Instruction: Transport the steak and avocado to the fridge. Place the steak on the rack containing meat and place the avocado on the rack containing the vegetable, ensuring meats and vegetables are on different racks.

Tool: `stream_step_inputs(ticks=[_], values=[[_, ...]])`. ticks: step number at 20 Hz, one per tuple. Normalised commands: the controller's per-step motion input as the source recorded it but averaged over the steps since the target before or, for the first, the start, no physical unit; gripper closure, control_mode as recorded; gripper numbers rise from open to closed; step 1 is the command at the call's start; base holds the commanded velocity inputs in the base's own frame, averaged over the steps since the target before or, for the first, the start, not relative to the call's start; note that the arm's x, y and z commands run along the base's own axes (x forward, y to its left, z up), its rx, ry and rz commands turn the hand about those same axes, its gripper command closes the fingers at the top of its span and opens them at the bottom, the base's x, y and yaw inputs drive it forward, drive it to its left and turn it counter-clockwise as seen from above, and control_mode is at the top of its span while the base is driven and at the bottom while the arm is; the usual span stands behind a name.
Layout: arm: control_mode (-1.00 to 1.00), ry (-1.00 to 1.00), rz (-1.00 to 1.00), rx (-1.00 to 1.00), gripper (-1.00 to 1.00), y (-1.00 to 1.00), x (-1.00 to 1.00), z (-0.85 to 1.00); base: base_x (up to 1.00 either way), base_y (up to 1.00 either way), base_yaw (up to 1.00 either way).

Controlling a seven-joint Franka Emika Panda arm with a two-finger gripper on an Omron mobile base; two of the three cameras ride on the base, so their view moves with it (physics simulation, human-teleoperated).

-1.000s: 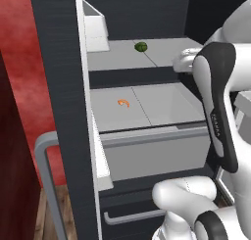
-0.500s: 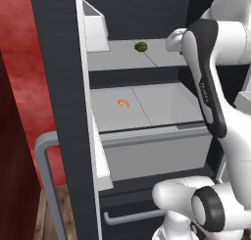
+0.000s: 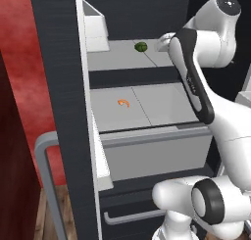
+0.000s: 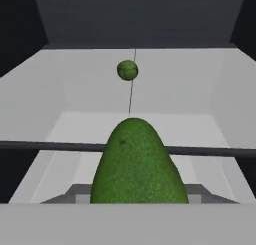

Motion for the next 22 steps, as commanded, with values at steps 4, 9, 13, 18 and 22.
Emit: stream_step_inputs(ticks=[4, 9, 13, 18, 22], values=[[-1.00, 0.08, 0.05, 0.00, 1.00, 0.00, 0.83, -0.16, 0.00, 0.00, 0.00], [-1.00, 0.01, 0.05, 0.00, 1.00, 0.00, 0.73, -0.20, 0.00, 0.00, 0.00], [-1.00, 0.01, 0.06, 0.00, 1.00, 0.00, 0.66, -0.25, 0.00, 0.00, 0.00], [-1.00, 0.00, 0.05, 0.00, 1.00, 0.00, 0.65, -0.23, 0.00, 0.00, 0.00], [-1.00, 0.00, 0.04, 0.00, 1.00, 0.00, 0.59, -0.14, 0.00, 0.00, 0.00]])
